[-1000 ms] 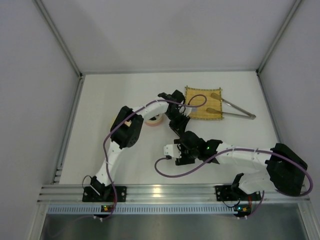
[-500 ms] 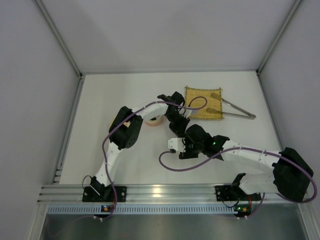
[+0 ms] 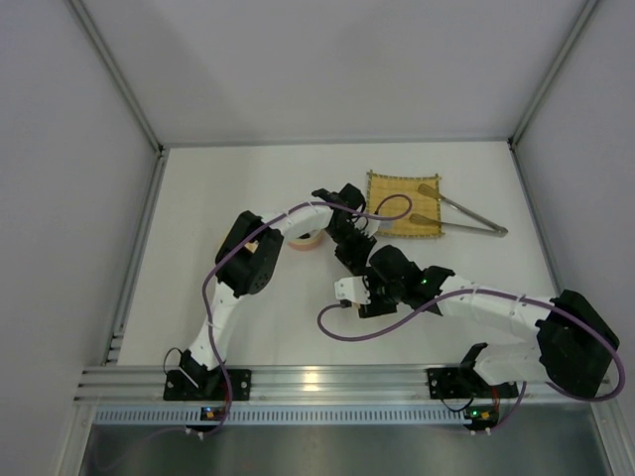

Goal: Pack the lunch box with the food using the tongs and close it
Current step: Adjust the box lid at the center of the board.

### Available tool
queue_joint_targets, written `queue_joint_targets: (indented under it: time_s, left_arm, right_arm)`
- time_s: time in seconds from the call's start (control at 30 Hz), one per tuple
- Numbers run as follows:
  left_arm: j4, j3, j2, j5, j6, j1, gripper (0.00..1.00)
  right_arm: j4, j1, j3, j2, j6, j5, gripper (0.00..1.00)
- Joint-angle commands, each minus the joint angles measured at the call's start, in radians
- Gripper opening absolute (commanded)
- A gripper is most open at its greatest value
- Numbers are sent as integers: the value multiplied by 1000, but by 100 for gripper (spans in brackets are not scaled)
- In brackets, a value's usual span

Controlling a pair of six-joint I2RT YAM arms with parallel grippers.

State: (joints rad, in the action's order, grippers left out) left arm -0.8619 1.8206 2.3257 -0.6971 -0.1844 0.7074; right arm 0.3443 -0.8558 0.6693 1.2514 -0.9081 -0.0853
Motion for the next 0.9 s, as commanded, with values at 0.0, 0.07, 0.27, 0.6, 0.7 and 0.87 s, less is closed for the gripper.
queue_joint_targets:
  time_s: [0.0,0.07,0.27,0.6,0.7,0.87]
  left_arm:
    - [-46,-55,40,93,-66,9,13]
    - [-45,-53,40,90,-64,9,13]
    - [-49,-50,43,90,-64,9,13]
    - [-46,-43,50,88,-61,9,12]
    - [-46,-41,54,90,-63,9,12]
    - [-48,-41,54,96,-66,9,12]
  right_arm:
    - [12,9,-3,19,-25,-34,64]
    - [-2,8,-14,25,-32,-37,64]
    - [-25,6,-11,59,-11,-45,64]
    - [-13,-3,-7,60,12,-60,65]
    - [2,-11,-11,51,15,-73,65]
    - [10,-12,-16,40,17,-87,65]
